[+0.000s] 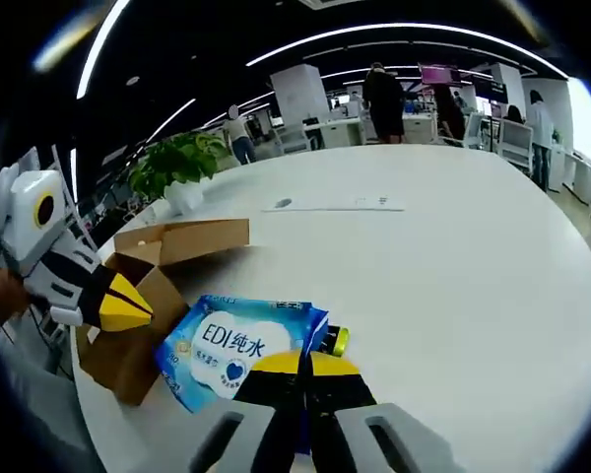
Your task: Operate the shoe box by opening the lid, removing the specified soft item, and placing it in the target area until the item is outside and the box remains undamaged.
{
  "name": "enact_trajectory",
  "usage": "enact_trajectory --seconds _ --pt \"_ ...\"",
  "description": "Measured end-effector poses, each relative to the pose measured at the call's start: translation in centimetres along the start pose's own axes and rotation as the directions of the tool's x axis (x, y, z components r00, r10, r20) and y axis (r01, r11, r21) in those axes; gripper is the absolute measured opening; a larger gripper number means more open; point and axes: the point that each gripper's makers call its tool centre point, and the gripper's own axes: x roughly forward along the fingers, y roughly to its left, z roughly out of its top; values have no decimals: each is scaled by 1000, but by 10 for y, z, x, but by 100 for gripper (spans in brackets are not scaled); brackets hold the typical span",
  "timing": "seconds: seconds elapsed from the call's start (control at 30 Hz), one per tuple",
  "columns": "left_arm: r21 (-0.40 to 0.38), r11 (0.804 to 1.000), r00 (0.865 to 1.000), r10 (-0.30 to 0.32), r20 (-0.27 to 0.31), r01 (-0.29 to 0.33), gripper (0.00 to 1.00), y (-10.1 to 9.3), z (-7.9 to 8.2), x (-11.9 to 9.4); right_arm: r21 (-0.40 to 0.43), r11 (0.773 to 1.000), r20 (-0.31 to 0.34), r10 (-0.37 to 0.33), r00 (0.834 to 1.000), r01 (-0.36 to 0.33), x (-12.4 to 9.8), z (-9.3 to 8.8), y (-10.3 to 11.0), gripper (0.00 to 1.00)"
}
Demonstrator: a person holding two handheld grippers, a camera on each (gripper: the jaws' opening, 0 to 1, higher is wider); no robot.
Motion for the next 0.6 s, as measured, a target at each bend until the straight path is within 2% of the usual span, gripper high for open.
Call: enact_trajectory --seconds 0.07,0.2,0.37,0.53,0.6 --pt "-39 999 999 -32 -10 32 0 -4 -3 2 -9 1000 3 -8 1000 8 -1 -2 0 0" --pt "-36 999 1000 -22 -13 22 0 0 -8 1 -5 1000 6 -10 1000 10 -1 -4 -2 0" --pt "-70 997 1000 -19 6 20 0 4 -5 -3 30 999 -9 -16 1000 16 0 -10 -6 0" --pt "-112 994 998 -11 57 17 0 7 2 -8 87 996 -10 -13 1000 14 0 -14 -14 0" --pt "-127 992 998 -16 64 24 0 8 3 -11 71 997 -8 -19 1000 19 -2 -14 -14 1"
